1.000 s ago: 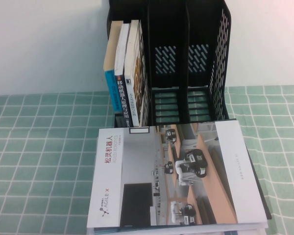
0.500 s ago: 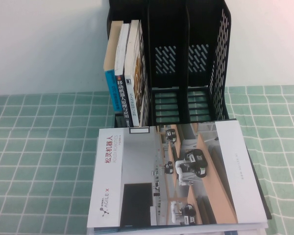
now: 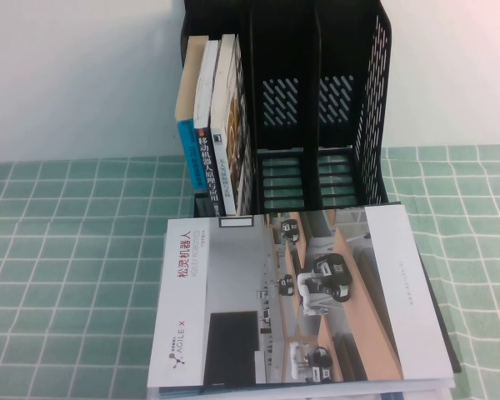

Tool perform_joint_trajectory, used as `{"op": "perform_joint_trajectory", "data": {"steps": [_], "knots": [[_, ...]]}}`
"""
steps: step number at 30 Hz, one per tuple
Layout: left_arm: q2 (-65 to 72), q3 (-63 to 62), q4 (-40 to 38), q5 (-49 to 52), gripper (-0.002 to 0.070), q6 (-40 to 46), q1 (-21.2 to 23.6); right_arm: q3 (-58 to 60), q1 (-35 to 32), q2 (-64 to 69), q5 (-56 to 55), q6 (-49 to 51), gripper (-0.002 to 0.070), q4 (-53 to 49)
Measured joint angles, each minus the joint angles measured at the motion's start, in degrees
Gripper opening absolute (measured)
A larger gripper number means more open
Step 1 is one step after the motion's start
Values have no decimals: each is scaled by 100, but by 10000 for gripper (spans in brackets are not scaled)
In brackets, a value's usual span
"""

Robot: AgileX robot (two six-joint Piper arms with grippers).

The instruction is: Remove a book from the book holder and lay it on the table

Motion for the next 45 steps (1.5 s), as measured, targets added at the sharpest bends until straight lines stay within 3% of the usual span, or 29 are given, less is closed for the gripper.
{"op": "perform_joint_trajectory", "data": {"steps": [7,13,25,31,45], "knots": [[0,0,0,0,-3,-1,0,0,-2254,-552,-899,-726,-2,470],[0,0,0,0,-3,-1,0,21,-3205,-1211,-601,-817,-2,985],[-7,0,0,12,-2,-1,0,1358,-3537,-1292,-369,-909,-2,1295],[-7,0,-3,12,-3,12,0,1396,-3851,-1292,-547,-1779,-2,1581],[-7,0,-3,12,-3,12,0,1408,-3887,-1292,-591,-1912,-2,1649]]}}
